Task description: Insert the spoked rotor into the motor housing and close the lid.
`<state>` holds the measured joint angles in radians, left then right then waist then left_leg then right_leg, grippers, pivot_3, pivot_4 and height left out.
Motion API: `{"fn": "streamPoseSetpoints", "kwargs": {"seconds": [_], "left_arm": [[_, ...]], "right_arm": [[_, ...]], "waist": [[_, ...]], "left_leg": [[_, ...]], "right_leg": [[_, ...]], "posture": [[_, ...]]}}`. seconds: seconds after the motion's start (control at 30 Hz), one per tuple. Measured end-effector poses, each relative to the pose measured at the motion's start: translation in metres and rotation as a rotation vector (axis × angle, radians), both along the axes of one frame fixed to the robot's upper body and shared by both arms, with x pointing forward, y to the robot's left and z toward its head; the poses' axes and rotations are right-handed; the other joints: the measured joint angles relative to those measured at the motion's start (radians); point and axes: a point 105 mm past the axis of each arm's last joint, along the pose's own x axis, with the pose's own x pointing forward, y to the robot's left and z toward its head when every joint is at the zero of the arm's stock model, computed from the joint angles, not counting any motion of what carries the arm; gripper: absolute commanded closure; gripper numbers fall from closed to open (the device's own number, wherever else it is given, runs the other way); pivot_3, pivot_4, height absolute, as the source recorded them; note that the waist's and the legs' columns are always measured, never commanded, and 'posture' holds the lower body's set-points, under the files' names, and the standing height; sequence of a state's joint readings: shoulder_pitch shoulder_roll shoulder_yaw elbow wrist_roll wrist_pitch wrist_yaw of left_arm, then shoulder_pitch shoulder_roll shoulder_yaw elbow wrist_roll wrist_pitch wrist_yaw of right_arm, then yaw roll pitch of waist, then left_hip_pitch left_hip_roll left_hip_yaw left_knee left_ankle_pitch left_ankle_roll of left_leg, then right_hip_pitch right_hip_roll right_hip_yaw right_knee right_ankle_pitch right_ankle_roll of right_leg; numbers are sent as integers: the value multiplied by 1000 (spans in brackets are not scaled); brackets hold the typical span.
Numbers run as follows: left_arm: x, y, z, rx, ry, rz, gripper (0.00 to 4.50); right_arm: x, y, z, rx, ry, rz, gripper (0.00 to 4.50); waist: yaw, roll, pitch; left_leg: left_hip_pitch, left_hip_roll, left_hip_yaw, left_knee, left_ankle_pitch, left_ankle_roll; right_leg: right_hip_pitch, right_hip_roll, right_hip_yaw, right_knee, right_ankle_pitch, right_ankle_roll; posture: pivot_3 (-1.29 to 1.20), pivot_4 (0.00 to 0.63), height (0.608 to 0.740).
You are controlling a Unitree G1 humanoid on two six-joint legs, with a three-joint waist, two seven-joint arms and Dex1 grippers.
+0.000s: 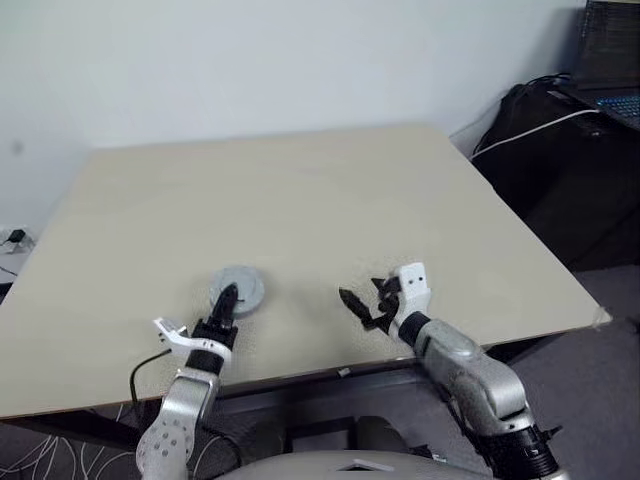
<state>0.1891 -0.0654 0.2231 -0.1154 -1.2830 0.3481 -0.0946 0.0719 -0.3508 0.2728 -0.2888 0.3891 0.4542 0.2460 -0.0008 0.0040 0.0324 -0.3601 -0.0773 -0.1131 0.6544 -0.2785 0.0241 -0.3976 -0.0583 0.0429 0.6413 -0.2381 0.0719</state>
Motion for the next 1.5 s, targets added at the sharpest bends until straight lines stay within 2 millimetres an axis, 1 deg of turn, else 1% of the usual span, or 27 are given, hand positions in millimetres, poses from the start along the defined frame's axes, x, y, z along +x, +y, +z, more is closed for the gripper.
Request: {"fn": "streamPoseSetpoints", "kwargs": {"seconds": [0.07, 0.13, 0.3, 0.37, 0.5, 0.63, 0.7, 0.83, 1.03, 1.27, 1.33, 1.4, 1.47, 1.5], "left_arm": [[16, 8, 4, 11, -10, 57, 2382], [25, 14, 4, 6, -12, 95, 2382], [41, 20, -12, -2, 46, 134, 2382], [46, 23, -19, -9, 72, 147, 2382], [59, 24, -26, -15, 105, 165, 2382], [75, 17, -27, -55, 114, 170, 2382], [81, 14, -28, -57, 119, 164, 2382], [88, 15, -30, -70, 132, 182, 2382], [91, 13, -43, -66, 190, 206, 2382], [98, 9, -41, -1, 237, 194, 2382], [98, 9, -41, 8, 250, 197, 1655], [95, 5, -45, 20, 270, 193, 1091], [95, 4, -41, 33, 270, 191, 487], [95, 5, -40, 43, 273, 189, 106]], "right_arm": [[-6, 11, -1, 24, -18, 24, 0], [-7, 11, -1, 11, -47, 15, 0], [-11, 7, -3, -16, -90, 14, 0], [-11, 6, -3, -21, -107, 17, 0], [-15, 3, -3, -15, -144, 13, 0], [-12, -1, 2, -48, -232, 8, 0], [-11, -4, 2, -87, -275, -2, 0], [-9, -9, -3, -136, -312, -20, 0], [-9, -7, -5, -131, -323, -26, 0], [-8, -9, -10, -125, -303, -35, 0], [-8, -9, -10, -125, -301, -34, 0], [-8, -9, -10, -124, -298, -36, 0], [-8, -8, -11, -123, -295, -36, 0], [-8, -8, -10, -120, -295, -36, 0]], "waist": [[7, -3, 1], [9, -4, 2], [21, -8, 2], [24, -8, 2], [29, -9, 2], [31, -10, 2], [30, -10, 2], [29, -11, 2], [29, -11, 2], [30, -11, 1], [30, -11, 1], [29, -10, 0], [28, -9, -1], [25, -9, -1]], "left_leg": [[0, 0, -1, 2, 0, 0], [0, -1, 0, 4, -1, 2], [-1, -2, 0, 6, -2, 4], [-1, -2, 0, 6, -2, 4], [-1, -1, 0, 6, -2, 4], [-1, -1, 0, 7, -2, 4], [-1, -1, 0, 7, 0, 1], [-1, -1, 0, 6, 0, 0], [-1, -1, 1, 6, 1, 0], [0, -1, 0, 7, 2, 3], [1, -1, 1, 7, 2, 4], [1, -1, 1, 7, 3, 4], [2, -1, 1, 7, 3, 4], [2, -1, 1, 7, 3, 4]], "right_leg": [[1, 1, 0, 0, 1, 0], [1, 0, 1, -1, 2, 2], [0, 0, 1, -5, 8, 6], [0, 1, 1, -6, 10, 4], [1, 1, 1, -7, 11, 4], [2, 2, 1, -10, 13, 5], [2, 2, 1, -10, 13, 5], [2, 2, 1, -10, 14, 5], [2, 3, 2, -11, 15, 4], [4, 3, 2, -11, 18, 5], [5, 3, 2, -11, 19, 6], [5, 3, 2, -11, 19, 7], [5, 3, 2, -11, 19, 8], [5, 3, 2, -11, 19, 8]], "posture": [[0, 0, 740], [0, 0, 740], [0, 0, 740], [0, 0, 740], [0, 0, 740], [0, 0, 740], [0, 0, 740], [0, 0, 740], [0, 0, 740], [0, 0, 740], [0, 0, 740], [0, 0, 740], [0, 0, 740], [0, 0, 740]]}}
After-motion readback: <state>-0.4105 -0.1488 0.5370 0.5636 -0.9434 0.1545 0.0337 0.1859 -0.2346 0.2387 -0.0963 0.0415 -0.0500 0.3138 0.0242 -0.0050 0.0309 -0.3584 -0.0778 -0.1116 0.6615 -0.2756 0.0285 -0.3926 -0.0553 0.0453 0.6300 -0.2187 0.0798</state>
